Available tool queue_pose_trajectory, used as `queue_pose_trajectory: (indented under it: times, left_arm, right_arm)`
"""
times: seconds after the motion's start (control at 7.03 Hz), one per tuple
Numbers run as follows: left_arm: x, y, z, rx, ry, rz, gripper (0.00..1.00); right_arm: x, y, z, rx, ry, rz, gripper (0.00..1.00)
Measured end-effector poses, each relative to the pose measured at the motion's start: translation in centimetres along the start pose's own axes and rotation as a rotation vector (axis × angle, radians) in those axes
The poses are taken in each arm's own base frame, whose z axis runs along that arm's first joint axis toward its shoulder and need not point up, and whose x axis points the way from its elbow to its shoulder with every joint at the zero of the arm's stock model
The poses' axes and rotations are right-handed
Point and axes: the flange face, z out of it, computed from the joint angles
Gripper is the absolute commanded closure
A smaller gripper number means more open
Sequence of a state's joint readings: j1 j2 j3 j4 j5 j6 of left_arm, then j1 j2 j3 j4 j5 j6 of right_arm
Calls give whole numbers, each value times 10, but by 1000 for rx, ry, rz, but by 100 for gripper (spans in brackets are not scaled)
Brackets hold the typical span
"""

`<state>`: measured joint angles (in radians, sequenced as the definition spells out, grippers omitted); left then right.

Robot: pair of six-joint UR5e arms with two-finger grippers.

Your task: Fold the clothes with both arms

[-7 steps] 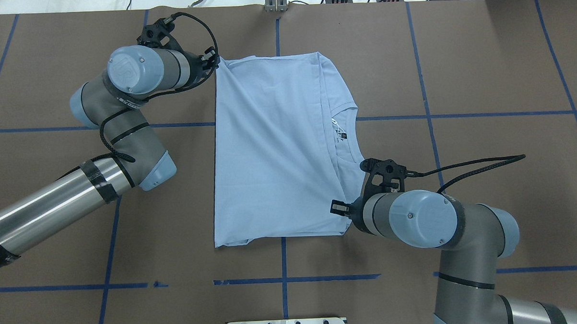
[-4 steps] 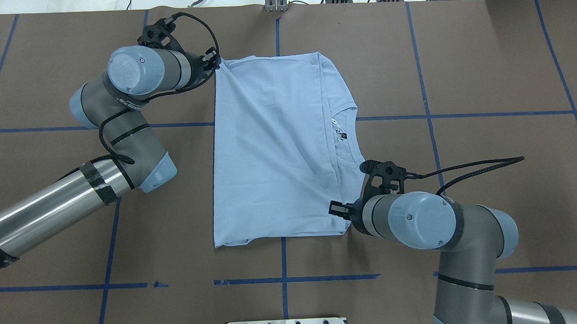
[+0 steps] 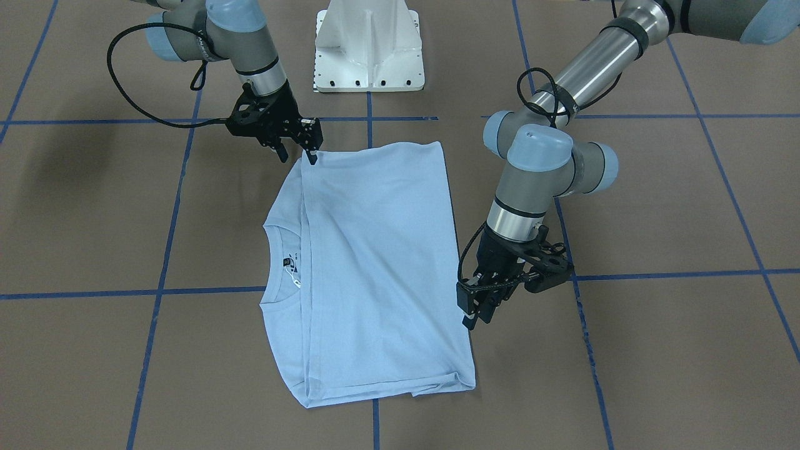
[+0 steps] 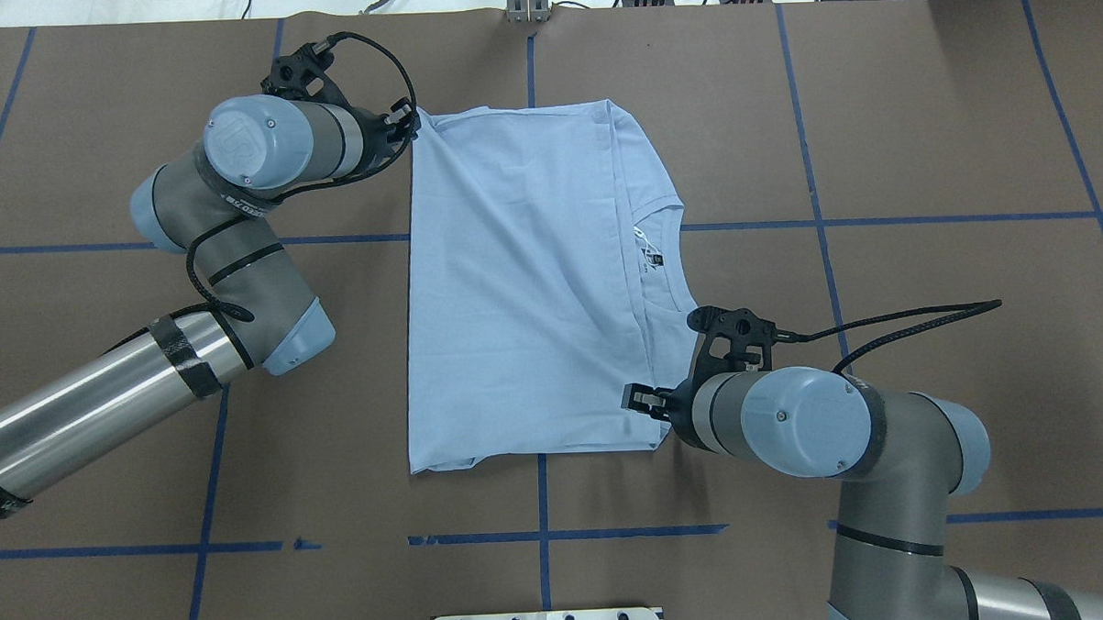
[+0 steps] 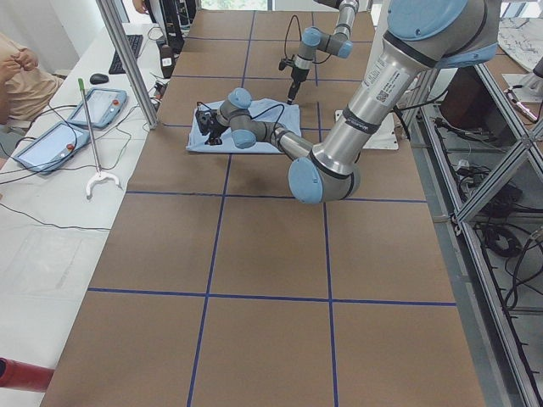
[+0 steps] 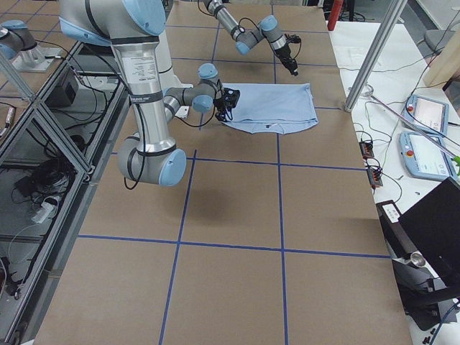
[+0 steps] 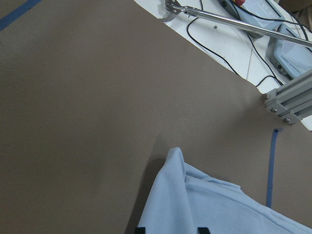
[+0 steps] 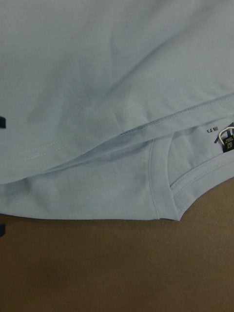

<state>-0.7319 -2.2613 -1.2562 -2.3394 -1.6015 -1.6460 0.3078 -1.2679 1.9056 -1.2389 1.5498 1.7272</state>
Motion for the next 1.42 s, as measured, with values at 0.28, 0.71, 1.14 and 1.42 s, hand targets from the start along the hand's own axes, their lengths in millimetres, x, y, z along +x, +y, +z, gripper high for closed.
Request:
queue_pose_trajectory:
  times: [0.28, 0.71, 1.14, 1.42]
  left_arm:
    - [1, 0, -1, -1, 4, 0, 53]
    - [2, 5, -2, -6, 2, 3, 53]
    - [-1, 6, -1, -7, -2, 3, 53]
    - [-2, 6, -1, -7, -3, 3, 53]
  right_arm:
    - [-1, 4, 6, 20, 1, 144, 29]
    - [2, 13, 16, 43, 14, 221, 26]
    - [6, 18, 25, 44, 31, 219, 75]
    - [6, 20, 26, 42, 33, 234, 100]
